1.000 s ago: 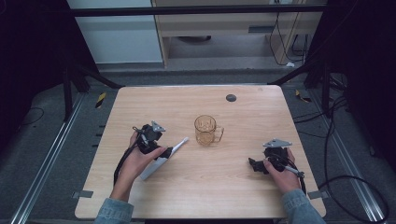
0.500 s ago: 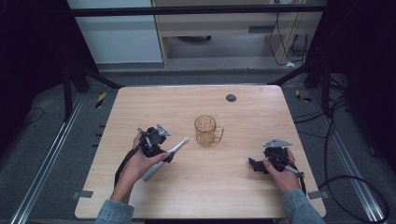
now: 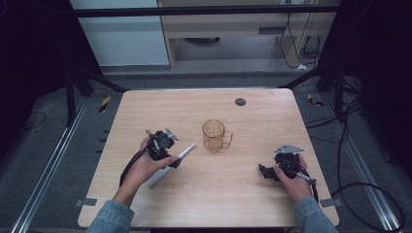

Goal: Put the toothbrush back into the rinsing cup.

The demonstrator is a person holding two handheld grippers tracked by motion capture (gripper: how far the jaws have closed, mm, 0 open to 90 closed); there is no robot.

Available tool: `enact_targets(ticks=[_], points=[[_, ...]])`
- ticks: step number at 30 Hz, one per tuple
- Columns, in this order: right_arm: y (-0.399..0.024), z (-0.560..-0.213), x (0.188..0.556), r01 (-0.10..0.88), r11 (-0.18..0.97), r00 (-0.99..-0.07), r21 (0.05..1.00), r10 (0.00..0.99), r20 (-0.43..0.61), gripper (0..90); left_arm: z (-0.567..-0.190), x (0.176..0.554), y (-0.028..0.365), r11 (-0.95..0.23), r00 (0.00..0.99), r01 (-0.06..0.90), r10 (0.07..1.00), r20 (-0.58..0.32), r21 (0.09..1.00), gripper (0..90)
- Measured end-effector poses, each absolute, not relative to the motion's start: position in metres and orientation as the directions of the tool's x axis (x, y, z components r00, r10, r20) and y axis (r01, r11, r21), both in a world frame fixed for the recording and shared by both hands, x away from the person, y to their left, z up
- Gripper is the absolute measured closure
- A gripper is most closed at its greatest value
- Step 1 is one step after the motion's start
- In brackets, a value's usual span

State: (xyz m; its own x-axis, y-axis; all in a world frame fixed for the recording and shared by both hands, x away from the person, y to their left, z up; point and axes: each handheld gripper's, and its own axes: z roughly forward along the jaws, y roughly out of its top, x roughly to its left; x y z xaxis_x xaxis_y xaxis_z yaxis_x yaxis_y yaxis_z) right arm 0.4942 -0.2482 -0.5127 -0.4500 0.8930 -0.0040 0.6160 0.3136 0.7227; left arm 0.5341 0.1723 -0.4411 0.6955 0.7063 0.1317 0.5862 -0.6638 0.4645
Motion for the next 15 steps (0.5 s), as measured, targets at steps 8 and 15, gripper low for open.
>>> enact_targets(ticks=[8,15], points=[[-0.248,-0.513,0.494,0.616,0.314,-0.45,0.723,0.893,-0.004,0.4,-0.446,0.541,0.169,-0.696,0.721,0.596,0.683,0.115,0.399,25.3],[-0.248,-0.513,0.494,0.617,0.313,-0.45,0.722,0.893,-0.003,0.4,-0.457,0.545,0.166,-0.712,0.734,0.604,0.672,0.098,0.358,32.9]])
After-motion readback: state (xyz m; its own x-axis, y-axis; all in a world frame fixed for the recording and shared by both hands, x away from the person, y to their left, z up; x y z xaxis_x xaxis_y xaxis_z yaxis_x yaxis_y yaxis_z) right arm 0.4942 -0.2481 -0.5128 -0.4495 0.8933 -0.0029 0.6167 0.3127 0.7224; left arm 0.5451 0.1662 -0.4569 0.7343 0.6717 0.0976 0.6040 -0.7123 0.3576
